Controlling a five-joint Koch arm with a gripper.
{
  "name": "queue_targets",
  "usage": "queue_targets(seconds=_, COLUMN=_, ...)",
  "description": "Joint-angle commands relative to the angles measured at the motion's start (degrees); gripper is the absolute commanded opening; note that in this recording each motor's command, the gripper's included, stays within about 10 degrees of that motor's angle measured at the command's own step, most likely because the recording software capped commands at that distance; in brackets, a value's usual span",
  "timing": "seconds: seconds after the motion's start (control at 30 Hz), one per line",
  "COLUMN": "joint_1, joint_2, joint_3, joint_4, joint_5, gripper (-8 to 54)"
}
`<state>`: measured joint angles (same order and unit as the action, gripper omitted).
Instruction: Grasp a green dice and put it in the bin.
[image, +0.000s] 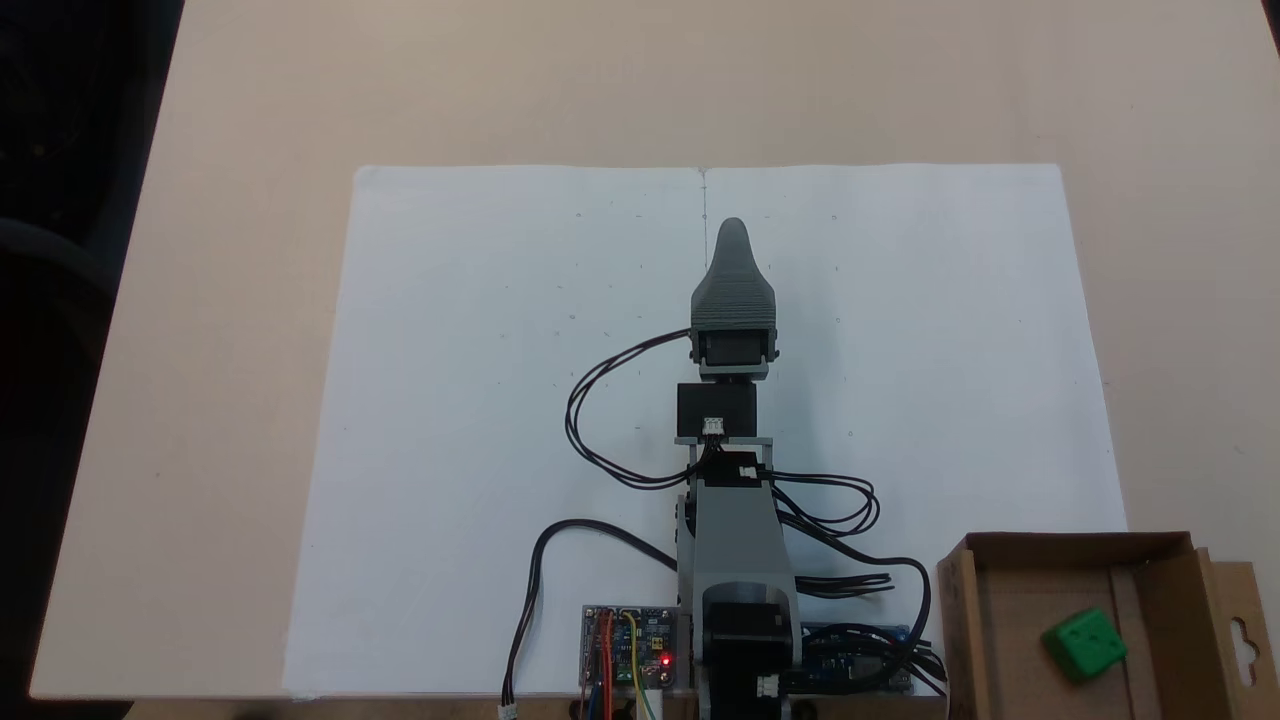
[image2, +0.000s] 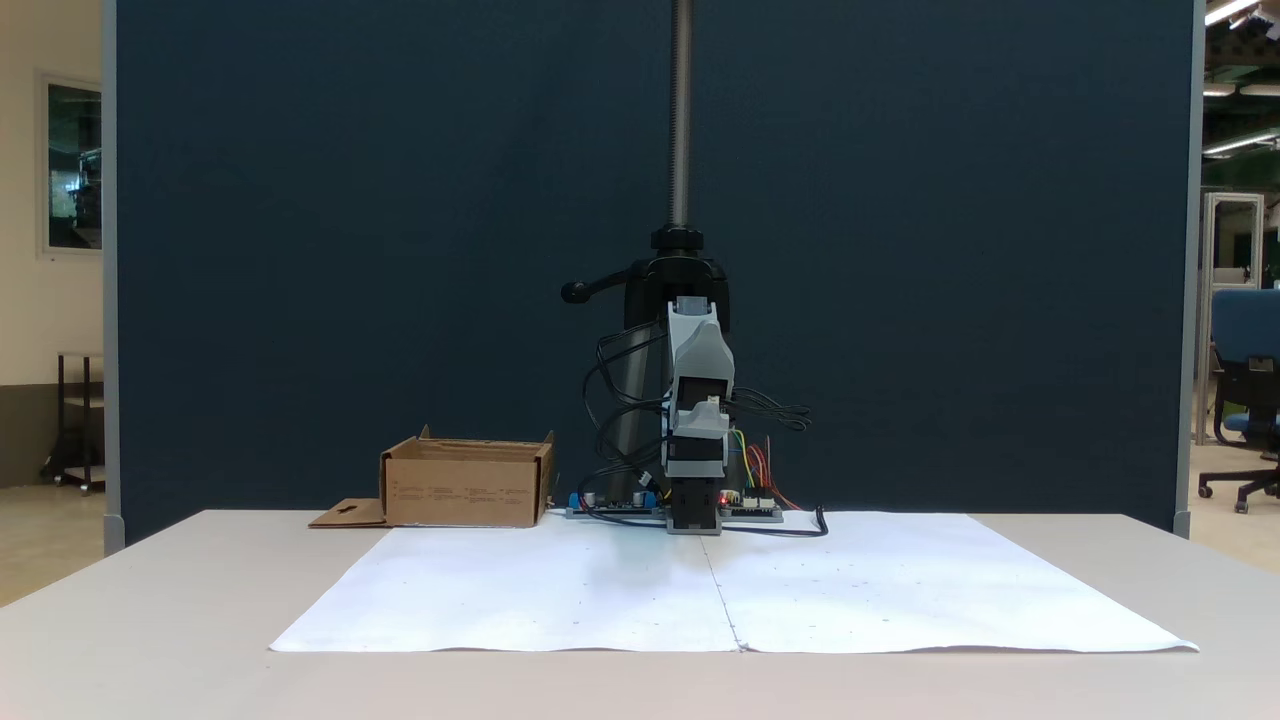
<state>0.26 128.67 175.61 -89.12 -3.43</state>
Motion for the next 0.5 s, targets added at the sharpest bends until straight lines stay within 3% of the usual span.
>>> queue_targets(seconds=0.0, joint_1=1.05, joint_2=6.15, joint_3=3.78, joint_4=-4.66, joint_5=-2.81, gripper=44.0)
queue_targets(seconds=0.47, joint_1=0.79, joint_2=6.15, joint_3=3.78, joint_4=-4.66, joint_5=-2.72, gripper=44.5)
